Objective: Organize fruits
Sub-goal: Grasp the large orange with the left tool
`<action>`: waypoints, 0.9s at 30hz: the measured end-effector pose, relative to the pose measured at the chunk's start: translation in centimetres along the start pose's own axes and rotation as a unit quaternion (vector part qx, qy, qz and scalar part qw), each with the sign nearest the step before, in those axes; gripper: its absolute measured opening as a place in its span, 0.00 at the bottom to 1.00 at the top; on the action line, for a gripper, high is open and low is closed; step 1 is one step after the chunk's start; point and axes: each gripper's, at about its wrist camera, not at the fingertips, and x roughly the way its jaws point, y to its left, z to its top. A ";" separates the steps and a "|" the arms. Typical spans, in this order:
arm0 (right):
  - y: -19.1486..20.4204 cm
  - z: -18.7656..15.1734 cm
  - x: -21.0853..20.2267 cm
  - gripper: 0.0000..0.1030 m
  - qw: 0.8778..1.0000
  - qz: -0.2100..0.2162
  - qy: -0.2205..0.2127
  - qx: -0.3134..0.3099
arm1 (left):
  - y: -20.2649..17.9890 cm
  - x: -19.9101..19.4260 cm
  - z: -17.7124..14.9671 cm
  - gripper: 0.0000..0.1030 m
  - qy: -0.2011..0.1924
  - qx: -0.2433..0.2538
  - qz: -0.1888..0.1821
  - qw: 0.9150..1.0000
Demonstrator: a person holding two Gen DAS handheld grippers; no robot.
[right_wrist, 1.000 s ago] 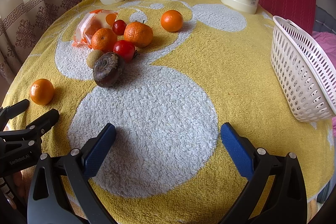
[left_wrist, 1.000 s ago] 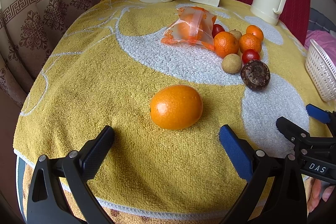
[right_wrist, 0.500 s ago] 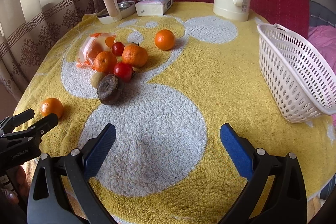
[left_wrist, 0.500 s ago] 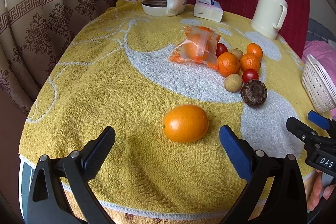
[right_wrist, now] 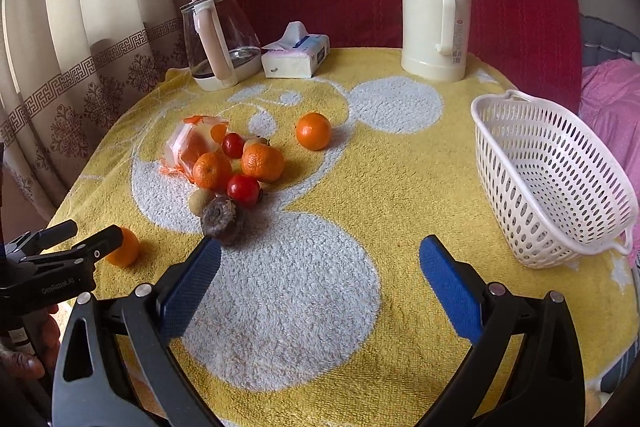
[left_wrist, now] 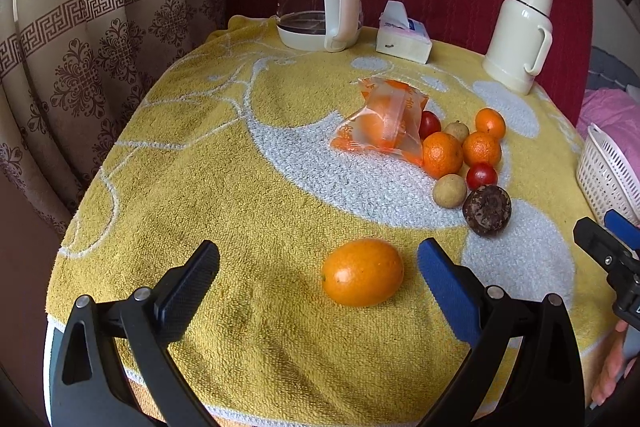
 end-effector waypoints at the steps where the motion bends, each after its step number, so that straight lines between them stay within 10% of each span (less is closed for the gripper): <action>1: 0.1 0.0 -0.1 0.98 1.000 0.000 -0.003 -0.001 | -0.1 -0.1 0.0 0.95 -0.003 0.001 0.003 1.000; 17: 1.0 -0.1 0.5 0.98 1.000 0.004 -0.008 -0.012 | -0.3 0.4 -0.3 0.93 -0.004 0.003 -0.006 1.000; 27: 1.2 -0.5 0.9 0.98 1.000 0.005 0.000 -0.015 | -0.5 1.4 -0.9 0.60 0.021 0.000 -0.041 0.999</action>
